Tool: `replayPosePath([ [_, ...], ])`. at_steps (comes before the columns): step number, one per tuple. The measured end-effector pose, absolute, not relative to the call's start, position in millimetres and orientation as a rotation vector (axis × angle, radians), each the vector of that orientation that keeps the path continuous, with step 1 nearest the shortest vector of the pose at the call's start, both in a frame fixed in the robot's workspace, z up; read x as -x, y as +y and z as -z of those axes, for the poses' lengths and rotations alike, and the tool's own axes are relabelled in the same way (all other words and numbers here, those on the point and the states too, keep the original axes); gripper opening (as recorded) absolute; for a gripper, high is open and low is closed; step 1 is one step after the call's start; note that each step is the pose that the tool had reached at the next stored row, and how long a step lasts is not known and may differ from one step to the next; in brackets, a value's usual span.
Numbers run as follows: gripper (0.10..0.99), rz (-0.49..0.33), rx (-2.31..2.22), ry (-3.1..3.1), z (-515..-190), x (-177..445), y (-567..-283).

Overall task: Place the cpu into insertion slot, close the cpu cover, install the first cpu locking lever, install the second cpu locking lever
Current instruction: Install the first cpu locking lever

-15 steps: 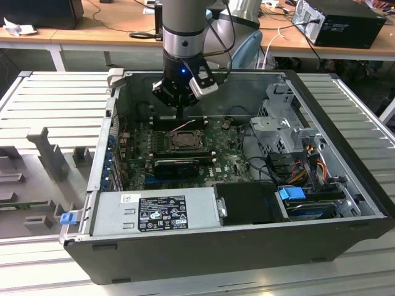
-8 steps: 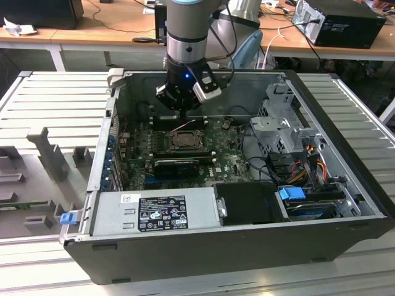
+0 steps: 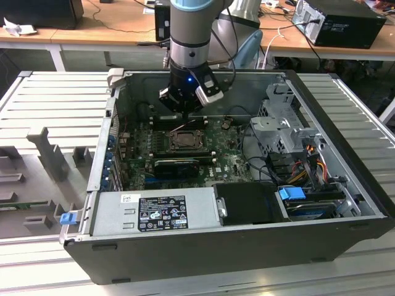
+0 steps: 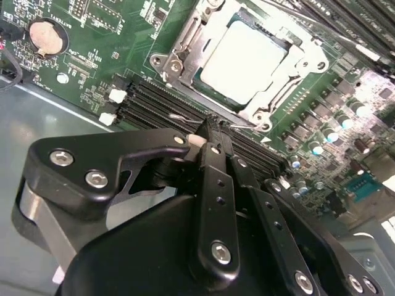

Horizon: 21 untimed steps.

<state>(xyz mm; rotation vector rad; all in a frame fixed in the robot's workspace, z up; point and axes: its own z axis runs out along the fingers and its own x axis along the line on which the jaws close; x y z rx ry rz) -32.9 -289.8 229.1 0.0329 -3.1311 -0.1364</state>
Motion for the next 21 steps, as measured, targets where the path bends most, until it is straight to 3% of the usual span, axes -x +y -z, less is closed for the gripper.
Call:
replayPosePath([
  [21,0.106,0.135,-0.053,-3.13,-215.9,20.1,-283.9],
])
